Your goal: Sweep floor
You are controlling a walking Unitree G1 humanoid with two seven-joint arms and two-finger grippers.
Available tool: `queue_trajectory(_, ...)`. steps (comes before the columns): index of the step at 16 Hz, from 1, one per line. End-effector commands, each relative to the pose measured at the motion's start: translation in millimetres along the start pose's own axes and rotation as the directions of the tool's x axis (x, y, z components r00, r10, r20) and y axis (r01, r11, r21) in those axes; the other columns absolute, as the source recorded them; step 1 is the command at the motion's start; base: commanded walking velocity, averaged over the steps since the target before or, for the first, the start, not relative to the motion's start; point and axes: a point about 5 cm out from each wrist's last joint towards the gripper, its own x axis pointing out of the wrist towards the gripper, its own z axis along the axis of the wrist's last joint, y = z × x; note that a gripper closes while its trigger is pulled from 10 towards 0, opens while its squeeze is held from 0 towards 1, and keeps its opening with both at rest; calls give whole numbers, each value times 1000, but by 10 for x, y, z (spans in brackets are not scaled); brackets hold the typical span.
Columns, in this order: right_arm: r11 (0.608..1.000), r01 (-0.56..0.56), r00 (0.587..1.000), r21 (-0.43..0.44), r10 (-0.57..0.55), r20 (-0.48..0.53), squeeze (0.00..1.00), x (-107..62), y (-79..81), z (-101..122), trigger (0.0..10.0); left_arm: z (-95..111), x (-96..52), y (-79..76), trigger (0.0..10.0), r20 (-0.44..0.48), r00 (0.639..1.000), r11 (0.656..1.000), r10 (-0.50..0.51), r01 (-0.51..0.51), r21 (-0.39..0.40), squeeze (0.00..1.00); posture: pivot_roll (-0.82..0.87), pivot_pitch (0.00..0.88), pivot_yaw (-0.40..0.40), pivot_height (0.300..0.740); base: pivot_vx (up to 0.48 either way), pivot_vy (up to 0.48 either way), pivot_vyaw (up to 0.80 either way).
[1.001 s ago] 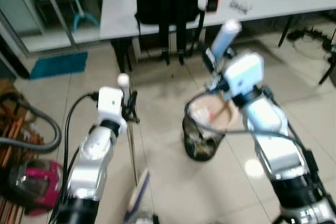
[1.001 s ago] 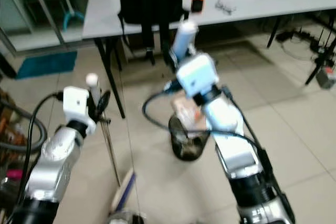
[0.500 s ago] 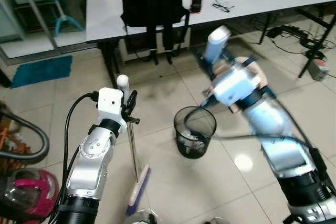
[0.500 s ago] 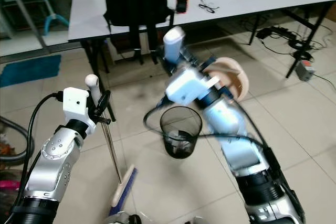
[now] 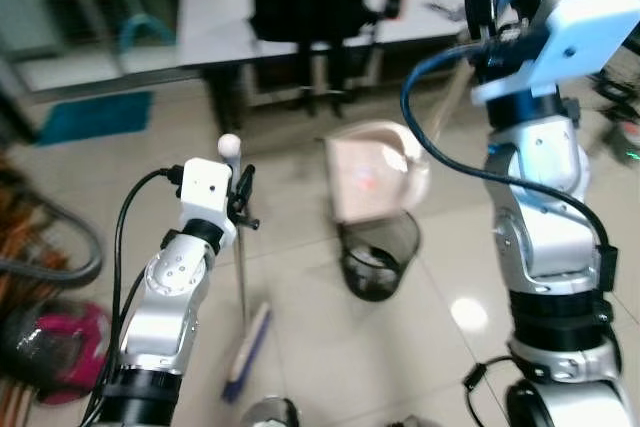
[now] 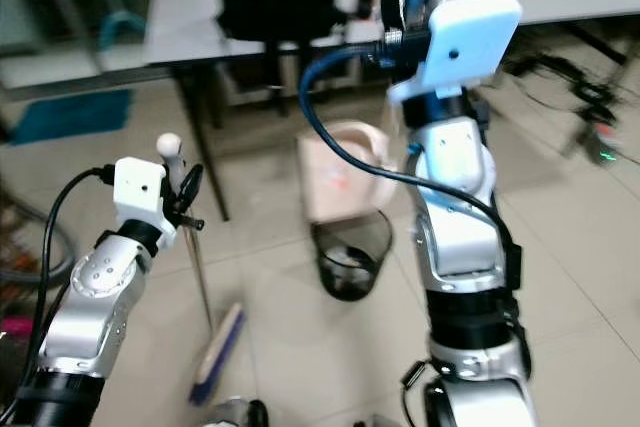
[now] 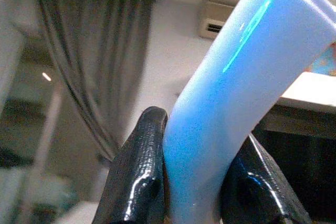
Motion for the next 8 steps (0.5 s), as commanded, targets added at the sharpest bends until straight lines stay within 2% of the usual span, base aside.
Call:
queue_trajectory(1, 999, 26, 997, 37, -28, 66, 0, 50, -44, 162, 10000, 144, 26, 23, 10000, 47, 999, 999, 3, -5, 46, 0, -41, 62, 68, 740, 0, 0, 788)
queue_trajectory(3, 986, 115, 993, 122, -116, 3, 0, 1, -144, 85, 10000, 192, 28, 25, 10000, 51, 999, 997, -4, 0, 72, 0, -42, 64, 78, 740, 0, 0, 781)
queue_trajectory(6, 981, 146, 989, 131, -140, -55, 0, -72, -178, -8, 10000, 233, 27, 41, 10000, 55, 998, 996, -7, 2, 86, 0, -48, 67, 81, 740, 0, 0, 781)
queue_trajectory(8, 977, 167, 974, 136, -141, -178, 0, -212, -188, -217, 10000, 232, 9, 41, 10000, 44, 999, 996, -15, 11, 86, 0, -47, 70, 83, 740, 0, 0, 781)
